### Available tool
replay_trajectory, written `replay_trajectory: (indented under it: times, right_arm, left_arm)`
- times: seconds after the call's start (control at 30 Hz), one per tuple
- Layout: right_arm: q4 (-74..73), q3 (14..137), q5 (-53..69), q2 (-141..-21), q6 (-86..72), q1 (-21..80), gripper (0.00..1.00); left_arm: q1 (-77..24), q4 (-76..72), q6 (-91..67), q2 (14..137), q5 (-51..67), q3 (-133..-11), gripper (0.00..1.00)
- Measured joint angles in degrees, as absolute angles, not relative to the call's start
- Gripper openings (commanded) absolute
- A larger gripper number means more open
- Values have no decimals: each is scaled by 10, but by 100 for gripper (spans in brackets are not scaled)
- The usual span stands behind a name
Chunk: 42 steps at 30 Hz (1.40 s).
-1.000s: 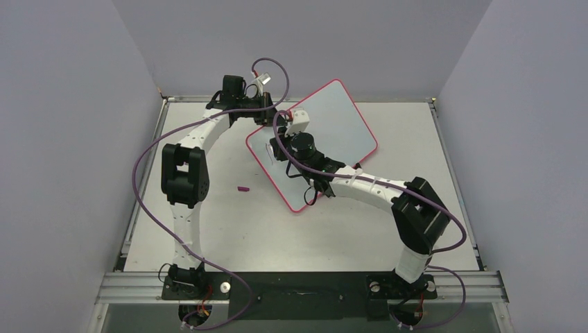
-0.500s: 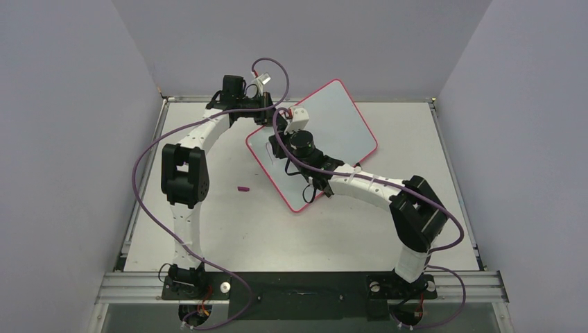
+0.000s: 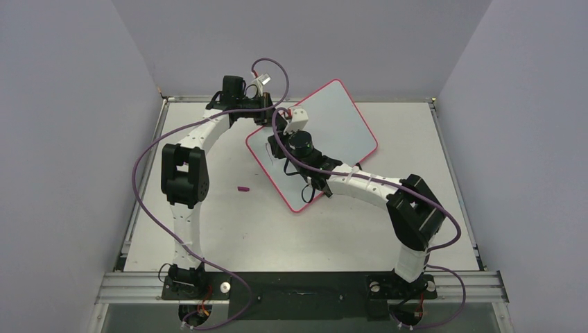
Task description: Write a sentence on the whiteboard
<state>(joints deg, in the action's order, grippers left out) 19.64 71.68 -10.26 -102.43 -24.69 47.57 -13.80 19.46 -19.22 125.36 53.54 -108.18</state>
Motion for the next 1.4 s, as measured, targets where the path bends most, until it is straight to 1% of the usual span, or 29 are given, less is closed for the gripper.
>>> replay_trajectory:
  times: [0.6,0.97,1.4]
  right_arm:
    - [212,704,-107,-1025,-276,453,0]
    - [226,641,-107,-993,-297,467,0]
    - [221,634,-106,-989,-305,488,0]
  left_arm:
    - [-138,192,-193,1254,534,-1080,0]
    - [-138,190,-193,1254,534,-1078,0]
    - [-138,190,-193,1253,534,-1077,0]
